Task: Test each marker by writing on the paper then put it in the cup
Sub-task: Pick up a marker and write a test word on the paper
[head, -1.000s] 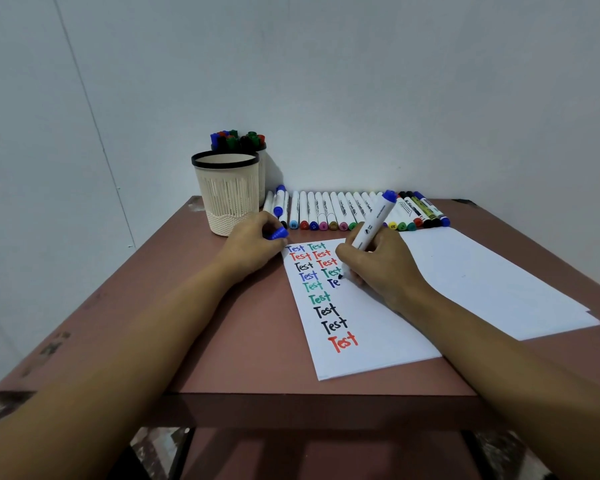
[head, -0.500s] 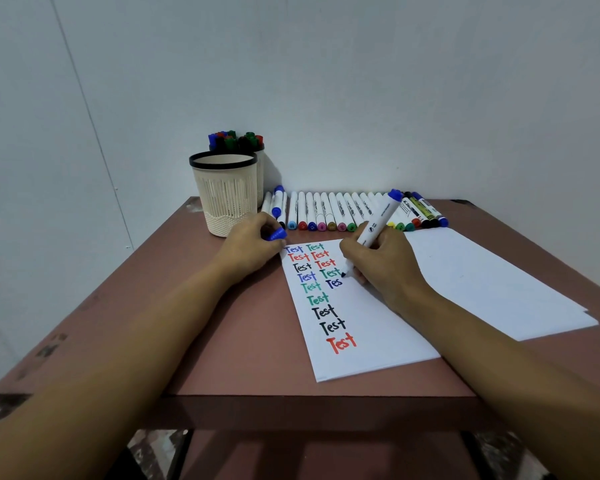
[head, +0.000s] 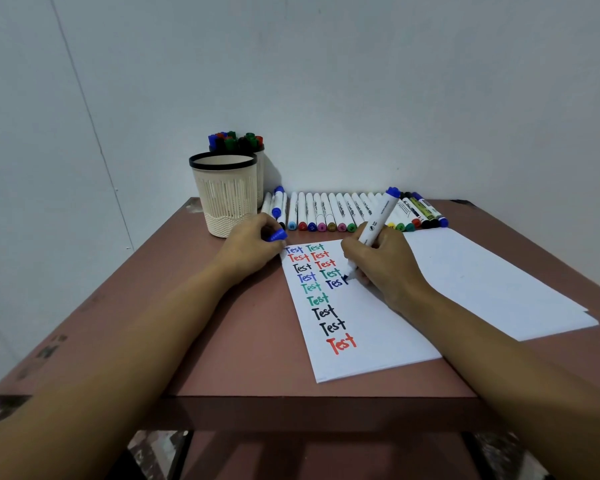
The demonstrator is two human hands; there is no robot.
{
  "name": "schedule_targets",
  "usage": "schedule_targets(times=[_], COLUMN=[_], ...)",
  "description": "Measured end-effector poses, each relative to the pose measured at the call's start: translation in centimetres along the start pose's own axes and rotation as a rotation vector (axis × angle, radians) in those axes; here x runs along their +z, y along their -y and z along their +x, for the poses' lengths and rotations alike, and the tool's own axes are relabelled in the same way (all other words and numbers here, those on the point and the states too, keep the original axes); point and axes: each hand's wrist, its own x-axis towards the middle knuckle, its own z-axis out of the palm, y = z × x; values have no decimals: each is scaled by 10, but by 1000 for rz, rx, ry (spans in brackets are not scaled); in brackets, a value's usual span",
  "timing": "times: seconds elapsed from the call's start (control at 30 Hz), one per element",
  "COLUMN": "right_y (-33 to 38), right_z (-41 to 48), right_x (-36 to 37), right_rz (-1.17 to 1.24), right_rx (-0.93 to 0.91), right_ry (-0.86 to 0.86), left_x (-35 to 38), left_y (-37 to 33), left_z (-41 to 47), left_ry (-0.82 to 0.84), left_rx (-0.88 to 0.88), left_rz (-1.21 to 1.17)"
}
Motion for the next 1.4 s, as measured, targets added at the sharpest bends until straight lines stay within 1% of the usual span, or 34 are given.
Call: schedule_targets(times=[0.17,0.27,0.4,0.47,0.57,0.63,0.73,0.87,1.07,1.23,1.4], right_y=[0,2,7,11,17,19,19,18,16,13,15], right_z=[-2,-2,1,3,4,3,3,3,2,2,2], right_x=[1,1,-4,-6,-7,-6,-4,-5,-3,-3,-4], right_rz=[-54,-30,189,297,485,546,560,577,500,359,532], right_rx=[-35,-15,53,70,95,99,84,74,46,69,131], right_ry=[7,-19,-20,1,25,35,51,69,150,182,255], left_x=[-1,0,0,0,2,2,3,3,3,5,8], left_y=[-2,-4,-11,-16,-20,-21,-23,-26,-30,-33,-40], left_z=[-1,-3,-9,-13,-17,-18,-19,-20,-23,-27,-31], left_ry=[3,-20,-66,-79,-61,-29,3,0,2,-8,-40], left_rx=[13,53,115,185,297,321,331,367,445,497,538], left_rz=[9,24,-25,-23,26,26,38,40,5,17,12])
